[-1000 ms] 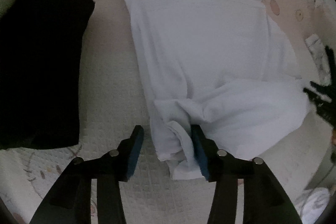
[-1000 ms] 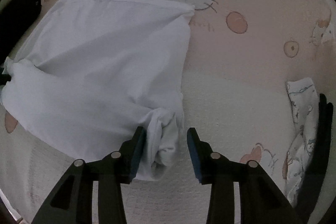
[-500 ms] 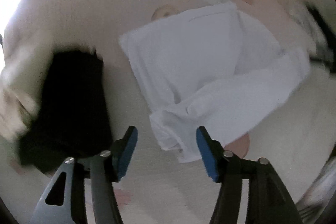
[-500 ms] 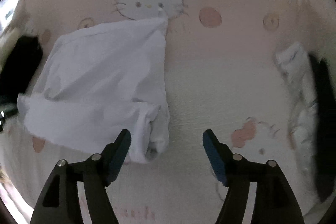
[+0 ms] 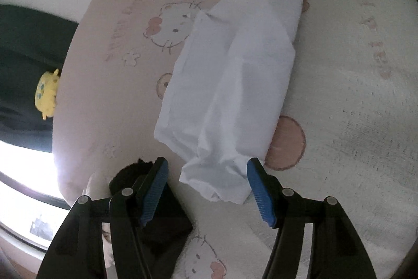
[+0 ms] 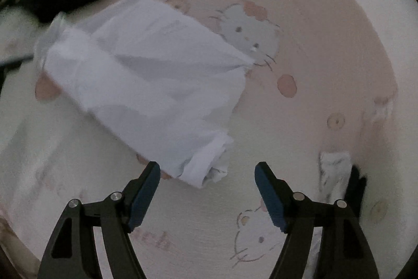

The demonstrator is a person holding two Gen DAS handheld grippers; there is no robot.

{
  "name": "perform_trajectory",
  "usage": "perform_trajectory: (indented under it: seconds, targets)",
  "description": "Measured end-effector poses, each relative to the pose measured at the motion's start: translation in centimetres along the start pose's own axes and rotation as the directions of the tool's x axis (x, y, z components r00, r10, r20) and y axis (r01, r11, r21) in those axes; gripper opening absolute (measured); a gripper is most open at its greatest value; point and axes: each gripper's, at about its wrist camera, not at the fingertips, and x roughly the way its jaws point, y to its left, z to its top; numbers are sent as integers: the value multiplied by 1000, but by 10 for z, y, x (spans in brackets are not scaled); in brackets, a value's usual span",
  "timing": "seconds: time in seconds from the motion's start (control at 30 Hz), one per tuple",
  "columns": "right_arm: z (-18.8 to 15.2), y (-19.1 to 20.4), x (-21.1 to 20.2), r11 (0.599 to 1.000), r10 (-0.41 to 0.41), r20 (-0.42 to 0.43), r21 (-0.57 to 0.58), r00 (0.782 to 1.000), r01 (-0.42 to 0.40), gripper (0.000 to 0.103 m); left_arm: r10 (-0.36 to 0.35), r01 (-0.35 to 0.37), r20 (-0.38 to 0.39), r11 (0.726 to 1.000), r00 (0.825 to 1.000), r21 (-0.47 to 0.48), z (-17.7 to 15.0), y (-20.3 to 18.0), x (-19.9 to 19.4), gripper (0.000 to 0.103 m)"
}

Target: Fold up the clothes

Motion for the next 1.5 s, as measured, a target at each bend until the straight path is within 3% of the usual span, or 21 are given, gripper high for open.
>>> perform_trajectory:
  seconds: [0.17,0.3,0.43,0.5,0.63,0.7,0.9,1.13,1.23,1.3,1.33,1.4,1.43,1.5]
  targets:
    - [0,32,8,973,-102,20,-206,995,104,74,-16,16,-6,1000,1000,18,-3,-4,15,60]
    - [-3,59,19,918,-185,49,-347,981,191,74,-41,42,-16,999,999,16,-3,-15,22,60]
    - [-7,79,41,862,-243,33,-451,969,232,74,-9,12,-47,998,999,56,-2,-31,35,60]
    - [-4,82,43,846,-258,53,-470,965,252,74,11,-10,-34,999,999,39,0,-30,40,60]
    - [7,81,50,822,-273,70,-502,959,271,75,1,-3,-81,1000,997,-20,7,-19,48,62]
    - [14,81,57,810,-284,75,-514,956,281,76,-8,4,-90,999,996,-46,10,-14,52,68]
    - [22,83,68,830,-284,56,-485,957,275,78,11,-16,-90,998,996,-62,16,-12,57,72]
    - [24,89,71,818,-291,29,-511,956,264,75,18,-26,-101,997,995,-73,18,-15,54,72]
    - [21,90,71,836,-256,6,-500,967,225,64,0,-10,-89,993,996,-117,13,-12,54,71]
    - [16,90,71,858,-210,-2,-480,978,184,40,-18,5,-88,989,996,-149,12,-9,55,70]
    - [13,92,70,859,-194,5,-481,981,173,35,-36,21,-92,987,995,-159,11,-9,56,67]
    - [7,99,70,850,-202,30,-491,979,190,27,-74,53,-105,981,992,-185,13,-9,57,52]
    - [7,99,70,858,-201,27,-477,979,189,27,-94,70,-113,977,989,-200,15,-10,57,41]
    - [8,98,69,877,-191,20,-446,981,179,27,-110,80,-131,973,985,-216,19,-14,58,31]
